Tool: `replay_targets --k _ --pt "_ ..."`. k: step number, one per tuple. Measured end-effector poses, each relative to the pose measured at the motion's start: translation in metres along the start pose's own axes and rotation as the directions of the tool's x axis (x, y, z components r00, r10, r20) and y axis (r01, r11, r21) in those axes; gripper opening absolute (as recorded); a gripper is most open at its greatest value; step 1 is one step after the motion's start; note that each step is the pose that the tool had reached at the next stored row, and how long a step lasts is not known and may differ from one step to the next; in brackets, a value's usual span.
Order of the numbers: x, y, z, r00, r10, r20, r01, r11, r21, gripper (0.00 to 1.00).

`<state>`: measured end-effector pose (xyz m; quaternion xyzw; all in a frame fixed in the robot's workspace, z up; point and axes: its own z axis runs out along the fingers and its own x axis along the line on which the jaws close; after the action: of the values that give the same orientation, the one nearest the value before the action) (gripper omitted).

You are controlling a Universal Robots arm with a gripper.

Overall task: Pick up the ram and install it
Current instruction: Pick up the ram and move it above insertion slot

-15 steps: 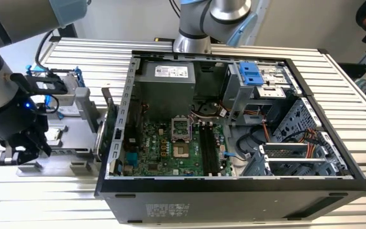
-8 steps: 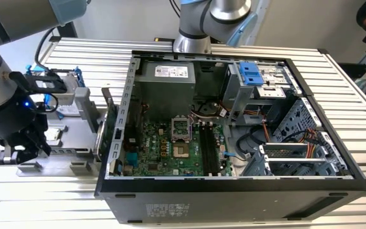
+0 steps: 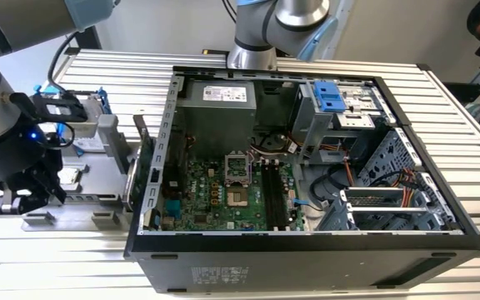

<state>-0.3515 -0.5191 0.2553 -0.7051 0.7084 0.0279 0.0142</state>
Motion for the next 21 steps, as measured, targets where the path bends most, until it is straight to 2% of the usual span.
replay_targets --k 3,9,11,17,21 --pt "-0.0003 0.0001 -0.0040 1.0000 0.001 0.0002 -0.001 1.0000 -0.0004 0.00" --pt "-0.0003 0.0000 -0.0043 1.0000 0.001 0.0003 -0.001 1.0000 -0.0003 0.00" --pt "-0.0004 0.0001 -0.0065 1.0000 0.001 -0.0001 -0.001 1.0000 -0.0008 0.00" --pt "-0.0011 0.0003 -0.0187 1.0000 0.001 0.0001 -0.001 1.0000 -0.0007 0.00" --pt "-0.0019 0.0005 -0.0313 1.0000 0.001 0.0001 -0.001 1.0000 -0.0006 0.00"
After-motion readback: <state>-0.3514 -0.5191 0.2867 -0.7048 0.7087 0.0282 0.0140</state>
